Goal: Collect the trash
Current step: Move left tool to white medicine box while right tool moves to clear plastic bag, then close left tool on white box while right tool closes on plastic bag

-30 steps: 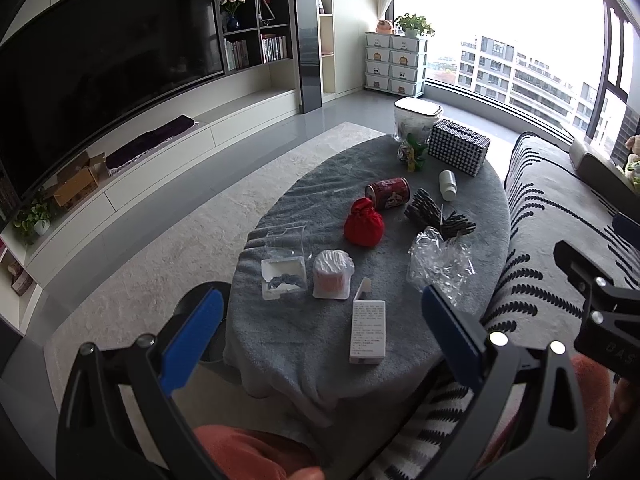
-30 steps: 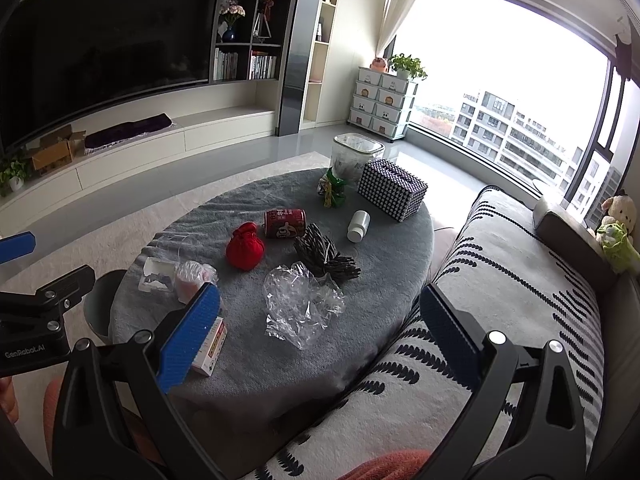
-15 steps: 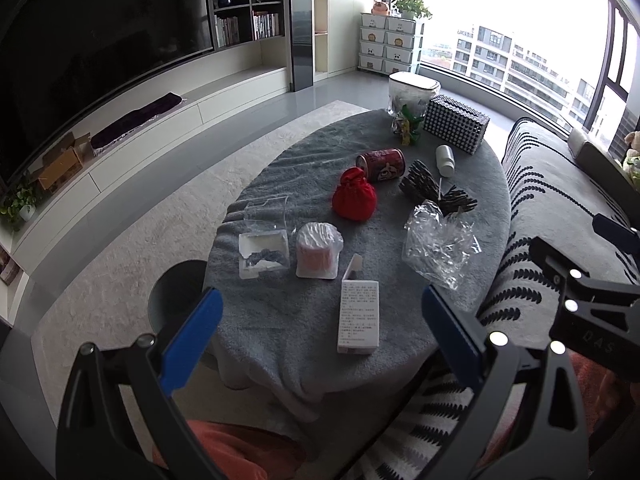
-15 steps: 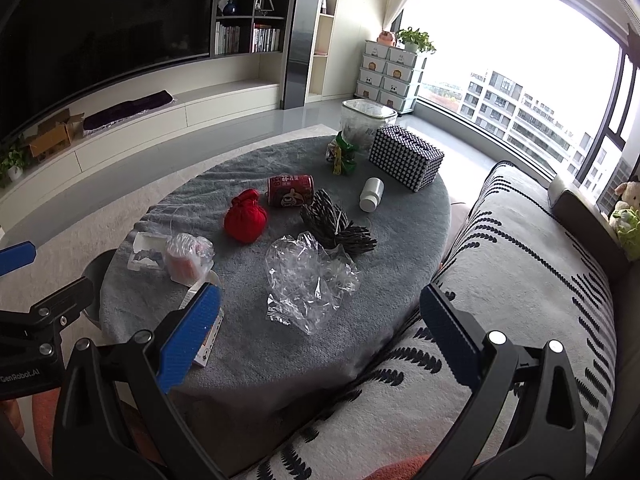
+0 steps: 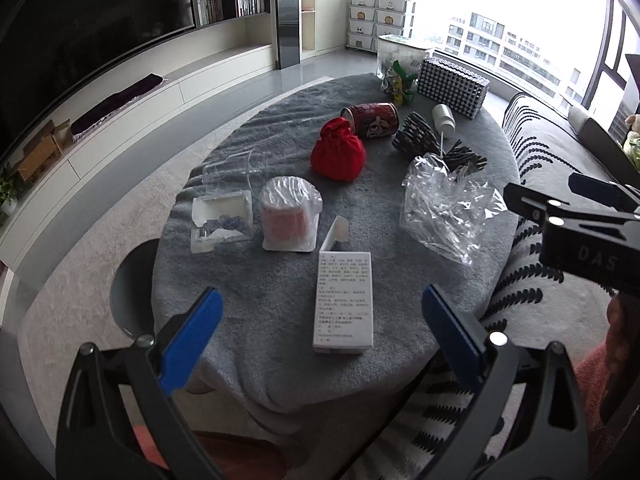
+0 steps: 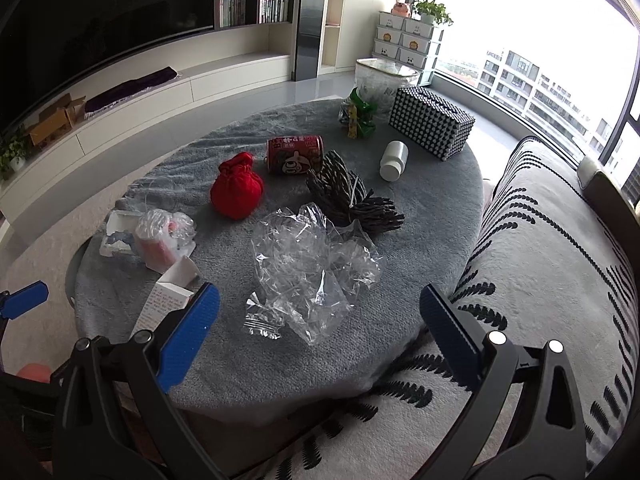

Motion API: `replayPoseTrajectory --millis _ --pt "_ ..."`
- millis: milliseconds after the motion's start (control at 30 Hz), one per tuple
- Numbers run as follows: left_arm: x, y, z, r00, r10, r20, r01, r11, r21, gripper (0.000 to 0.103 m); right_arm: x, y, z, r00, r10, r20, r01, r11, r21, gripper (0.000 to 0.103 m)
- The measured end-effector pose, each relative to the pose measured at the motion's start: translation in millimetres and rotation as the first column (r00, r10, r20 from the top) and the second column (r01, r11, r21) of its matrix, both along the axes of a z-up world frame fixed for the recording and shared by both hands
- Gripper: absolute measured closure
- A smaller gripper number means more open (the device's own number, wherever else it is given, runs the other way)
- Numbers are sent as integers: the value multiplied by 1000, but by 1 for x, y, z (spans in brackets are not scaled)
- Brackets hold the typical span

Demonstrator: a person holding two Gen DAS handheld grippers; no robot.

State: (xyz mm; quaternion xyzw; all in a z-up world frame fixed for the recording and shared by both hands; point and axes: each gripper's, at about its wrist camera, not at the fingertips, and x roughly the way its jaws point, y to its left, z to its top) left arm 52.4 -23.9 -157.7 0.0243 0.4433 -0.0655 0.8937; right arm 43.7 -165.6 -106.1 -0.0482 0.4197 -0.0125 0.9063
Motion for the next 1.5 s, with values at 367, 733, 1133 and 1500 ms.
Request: replayPoseTrajectory --millis 367,733,1133,1500 --pt "20 -7 -41 997 -16 -74 16 1000 5 4 20 -7 -31 999 -17 -33 17 1000 2 7" --pt "27 -9 -47 997 -23 -74 24 1000 4 4 25 -6 -32 999 -10 -36 10 1000 3 7" --pt "38 -21 -96 991 -39 -125 49 996 78 32 44 1 -73 988 17 -153 -17 1000 4 48" --pt "35 -15 -105 990 -40 -132 47 998 48 55 41 4 -80 985 38 -169 -43 999 -28 94"
